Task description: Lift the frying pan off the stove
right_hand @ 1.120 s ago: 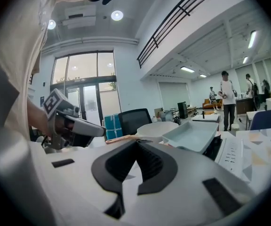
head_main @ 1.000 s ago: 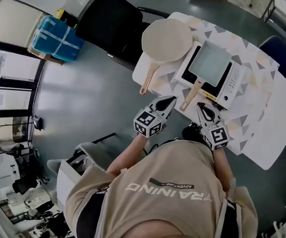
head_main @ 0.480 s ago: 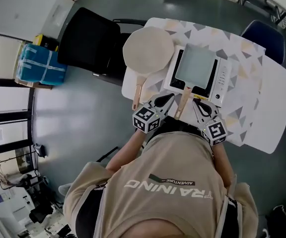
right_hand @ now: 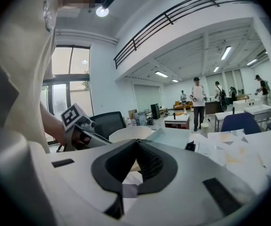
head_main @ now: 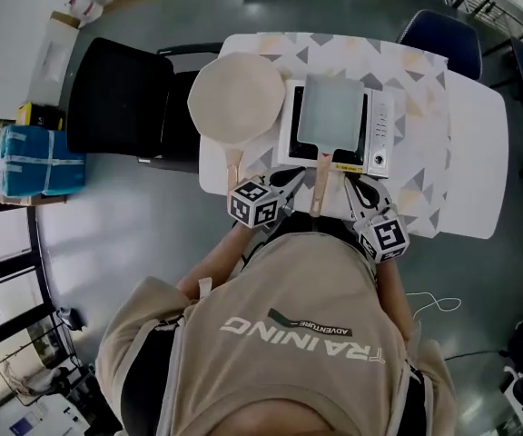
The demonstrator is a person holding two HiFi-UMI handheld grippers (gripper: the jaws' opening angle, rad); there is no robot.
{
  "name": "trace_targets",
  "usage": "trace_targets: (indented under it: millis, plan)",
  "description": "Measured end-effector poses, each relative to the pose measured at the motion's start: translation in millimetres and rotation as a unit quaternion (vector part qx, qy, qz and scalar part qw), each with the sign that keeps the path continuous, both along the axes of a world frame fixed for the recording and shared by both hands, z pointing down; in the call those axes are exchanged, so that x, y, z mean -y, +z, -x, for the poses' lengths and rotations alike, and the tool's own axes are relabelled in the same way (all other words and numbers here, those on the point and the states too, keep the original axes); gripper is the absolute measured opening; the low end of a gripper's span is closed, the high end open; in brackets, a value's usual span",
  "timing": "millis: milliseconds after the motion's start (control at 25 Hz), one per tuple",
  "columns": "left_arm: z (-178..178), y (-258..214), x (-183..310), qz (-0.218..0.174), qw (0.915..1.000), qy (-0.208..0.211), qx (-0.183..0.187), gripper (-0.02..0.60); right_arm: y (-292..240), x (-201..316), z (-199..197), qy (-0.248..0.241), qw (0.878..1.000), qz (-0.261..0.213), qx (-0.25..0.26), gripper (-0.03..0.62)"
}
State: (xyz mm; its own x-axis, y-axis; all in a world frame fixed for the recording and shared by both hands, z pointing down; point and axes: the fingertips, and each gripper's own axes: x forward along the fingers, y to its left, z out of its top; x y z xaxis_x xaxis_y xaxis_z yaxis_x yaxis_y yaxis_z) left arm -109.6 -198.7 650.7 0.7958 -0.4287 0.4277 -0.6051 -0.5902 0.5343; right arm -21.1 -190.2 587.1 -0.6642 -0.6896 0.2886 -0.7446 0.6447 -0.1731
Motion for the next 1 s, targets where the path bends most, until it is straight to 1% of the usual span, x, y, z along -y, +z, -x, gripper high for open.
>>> trace_targets:
  millis: [160,200,240,280,320,400,480,560,600,680,720,760,800,920,1000]
  plan:
    - [-6,7,3,0.056,0.9970,0.015,-0.052,0.005,5,-13,-2,0.029,1.000,-0.002,-0.004,0.000]
    - [-8,10,4,0.074,0.9952,0.015,-0.062,0.027,5,-18,-2,0.031,1.000,-0.004,-0.004,0.000]
    - [-11,14,5,0.092,0.9931,0.015,-0.071,0.083,5,-22,-3,0.034,0.999,-0.005,-0.003,0.000]
    - [-14,17,5,0.111,0.9906,0.017,-0.079,0.103,4,-25,-6,0.038,0.999,-0.006,-0.001,0.000]
    - [-19,19,3,0.131,0.9874,0.020,-0.086,0.107,4,-28,-9,0.043,0.999,-0.005,0.000,0.000]
    - [-26,24,-1,0.176,0.9790,0.029,-0.099,0.180,3,-31,-14,0.050,0.999,-0.008,-0.001,0.000]
    - [-31,31,-6,0.216,0.9699,0.033,-0.108,0.183,1,-34,-16,0.053,0.998,-0.014,-0.006,0.000]
    - [-36,38,-11,0.247,0.9614,0.038,-0.115,0.185,-2,-37,-16,0.051,0.999,-0.016,-0.010,0.000]
    - [-39,40,-12,0.263,0.9560,0.040,-0.123,0.197,-2,-38,-17,0.049,0.999,-0.015,-0.012,0.000]
    - [-45,41,-10,0.295,0.9419,0.040,-0.155,0.199,-2,-40,-16,0.043,0.999,-0.009,-0.018,0.000]
    - [-48,40,-8,0.308,0.9347,0.040,-0.172,0.186,-2,-41,-15,0.041,0.999,-0.007,-0.020,0.000]
    - [-51,40,-5,0.318,0.9292,0.042,-0.183,0.182,-2,-41,-14,0.039,0.999,-0.009,-0.019,0.000]
    - [-53,40,-3,0.324,0.9258,0.047,-0.189,0.181,-2,-42,-13,0.036,0.999,-0.013,-0.019,0.000]
    - [-63,45,-3,0.336,0.9204,0.075,-0.186,0.176,-2,-43,-10,0.025,0.999,-0.019,-0.025,0.000]
    - [-70,49,-5,0.348,0.9137,0.092,-0.188,0.190,1,-45,-6,0.020,0.999,-0.009,-0.026,0.000]
